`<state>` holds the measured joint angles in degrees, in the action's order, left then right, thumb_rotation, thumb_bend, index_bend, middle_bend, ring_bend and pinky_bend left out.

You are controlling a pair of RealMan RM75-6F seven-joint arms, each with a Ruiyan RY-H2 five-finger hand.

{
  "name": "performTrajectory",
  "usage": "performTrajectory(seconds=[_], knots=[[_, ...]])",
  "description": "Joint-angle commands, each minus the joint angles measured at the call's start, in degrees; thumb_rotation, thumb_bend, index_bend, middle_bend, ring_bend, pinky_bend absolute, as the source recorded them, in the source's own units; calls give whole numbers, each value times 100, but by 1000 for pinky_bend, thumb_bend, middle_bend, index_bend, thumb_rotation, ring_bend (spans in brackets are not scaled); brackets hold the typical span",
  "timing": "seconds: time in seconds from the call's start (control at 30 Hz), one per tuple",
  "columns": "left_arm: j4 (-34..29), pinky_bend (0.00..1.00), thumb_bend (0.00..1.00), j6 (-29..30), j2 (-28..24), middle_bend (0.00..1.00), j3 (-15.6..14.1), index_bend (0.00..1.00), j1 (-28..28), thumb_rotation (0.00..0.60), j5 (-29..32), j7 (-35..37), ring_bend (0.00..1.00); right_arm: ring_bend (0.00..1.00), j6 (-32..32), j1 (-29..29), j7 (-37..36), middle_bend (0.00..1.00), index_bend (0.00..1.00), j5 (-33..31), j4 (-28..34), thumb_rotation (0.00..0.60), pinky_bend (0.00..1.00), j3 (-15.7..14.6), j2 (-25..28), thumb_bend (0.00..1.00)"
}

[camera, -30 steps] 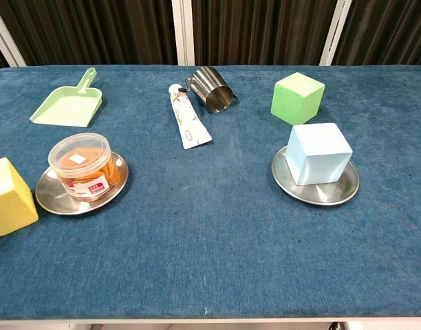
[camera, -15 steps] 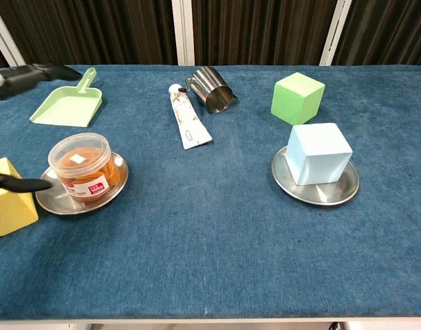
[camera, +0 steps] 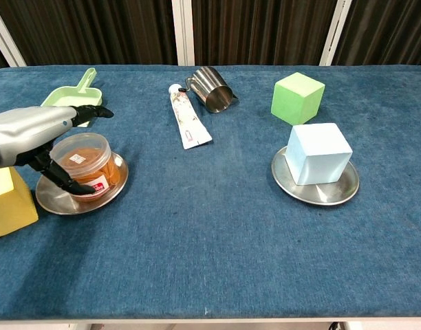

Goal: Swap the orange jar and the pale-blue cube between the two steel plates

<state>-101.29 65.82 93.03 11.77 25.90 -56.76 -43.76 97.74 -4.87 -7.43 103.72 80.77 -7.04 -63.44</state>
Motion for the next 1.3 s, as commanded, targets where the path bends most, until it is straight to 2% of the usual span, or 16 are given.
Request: performTrajectory(seconds=[0.03, 0.13, 0.23, 0.33, 0.43, 0.53, 0.7, 0.77, 1.0, 1.1, 1.2, 1.3], knots=[[138, 317, 153, 173, 170, 269, 8, 280, 85, 600, 91, -7, 254, 0, 26, -10, -36, 0, 0, -2, -15, 597, 0, 4, 6, 97], [223, 426, 203, 306, 283, 428, 2, 404, 138, 600, 152, -39, 405, 0, 32, -11, -68, 0, 0, -13, -30, 597, 0, 9, 10, 96], [291, 510, 268, 442, 386, 503, -6, 475, 193, 600, 114, -48, 485, 0, 33, -11, -85, 0, 0, -11, -31, 597, 0, 8, 18, 96], [284, 556, 330, 590, 455, 539, -1, 517, 255, 600, -34, -46, 529, 0, 55, -21, -114, 0, 0, -14, -33, 596, 0, 9, 25, 96], [361, 573, 379, 749, 562, 551, 61, 541, 398, 600, -423, -23, 547, 0, 78, -33, -145, 0, 0, -13, -43, 596, 0, 7, 31, 96], [616, 585, 394, 806, 808, 556, 272, 547, 655, 600, -666, -33, 556, 0, 83, -35, -165, 0, 0, 3, -54, 598, 0, -3, 34, 95], [1312, 587, 383, 497, 1363, 556, 766, 547, 1248, 600, -331, -206, 557, 0, 154, -58, -256, 0, 0, -1, -79, 597, 0, 7, 51, 96], [1625, 587, 378, 354, 1570, 556, 879, 547, 1452, 600, -116, -295, 557, 0, 162, -57, -320, 0, 0, -23, -92, 597, 0, 17, 64, 96], [2380, 587, 357, 128, 2002, 551, 940, 547, 1813, 600, 266, -356, 548, 0, 40, 14, -456, 0, 0, -124, -75, 598, 0, 62, 123, 96], [2344, 547, 295, 73, 2006, 487, 906, 502, 1858, 600, 416, -427, 487, 0, -14, 39, -478, 0, 0, -168, -57, 598, 0, 80, 140, 96], [2155, 443, 160, -56, 1893, 348, 839, 326, 1872, 600, 494, -385, 362, 0, -90, 74, -448, 0, 0, -192, -21, 597, 0, 92, 144, 96], [1973, 374, 72, -92, 1807, 236, 769, 207, 1898, 600, 608, -473, 249, 0, -159, 103, -373, 0, 0, -189, 25, 598, 0, 90, 136, 96]])
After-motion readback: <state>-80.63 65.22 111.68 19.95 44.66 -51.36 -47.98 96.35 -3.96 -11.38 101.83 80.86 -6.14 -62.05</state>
